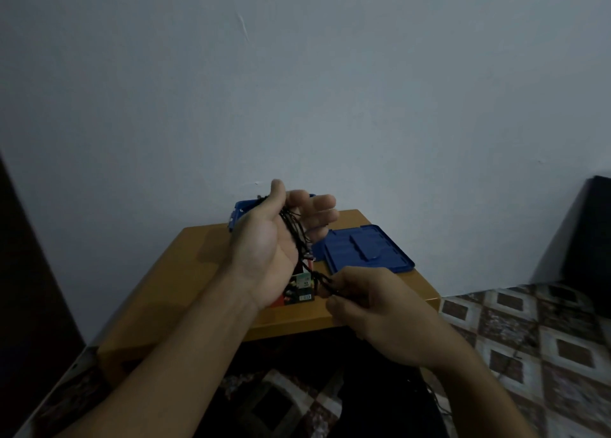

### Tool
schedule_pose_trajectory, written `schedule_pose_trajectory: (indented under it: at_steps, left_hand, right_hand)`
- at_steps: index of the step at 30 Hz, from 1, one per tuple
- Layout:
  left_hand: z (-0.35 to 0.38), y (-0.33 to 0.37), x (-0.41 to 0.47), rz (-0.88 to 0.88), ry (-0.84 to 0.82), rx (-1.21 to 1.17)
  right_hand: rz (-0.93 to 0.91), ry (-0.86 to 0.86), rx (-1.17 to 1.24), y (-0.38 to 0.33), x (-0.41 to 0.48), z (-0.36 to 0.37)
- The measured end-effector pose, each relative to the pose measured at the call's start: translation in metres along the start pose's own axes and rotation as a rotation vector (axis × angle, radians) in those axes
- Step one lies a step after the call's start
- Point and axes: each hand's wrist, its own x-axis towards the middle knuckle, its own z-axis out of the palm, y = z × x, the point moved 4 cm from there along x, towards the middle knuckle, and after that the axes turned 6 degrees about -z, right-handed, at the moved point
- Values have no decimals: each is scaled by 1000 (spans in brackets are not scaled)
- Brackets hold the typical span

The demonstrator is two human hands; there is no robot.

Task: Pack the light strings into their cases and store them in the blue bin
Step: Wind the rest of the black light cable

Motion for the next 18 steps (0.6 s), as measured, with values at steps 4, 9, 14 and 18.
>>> schedule_pose_trajectory:
  at_steps: [4,9,14,18]
  left_hand:
    - [-3,-2,0,34,50,96]
    - [-4,-5,-1,37,147,221]
    - [-6,-11,0,-28,127,423]
    - [-2,-15,-3,-133,40,501]
  right_hand:
    - [-16,95,-23,0,-1,-7]
    - [-59,156,3,-7,-4,-13]
    - [-123,243,101,-13,-6,-18]
    - [-165,338,196,-14,-7,-24]
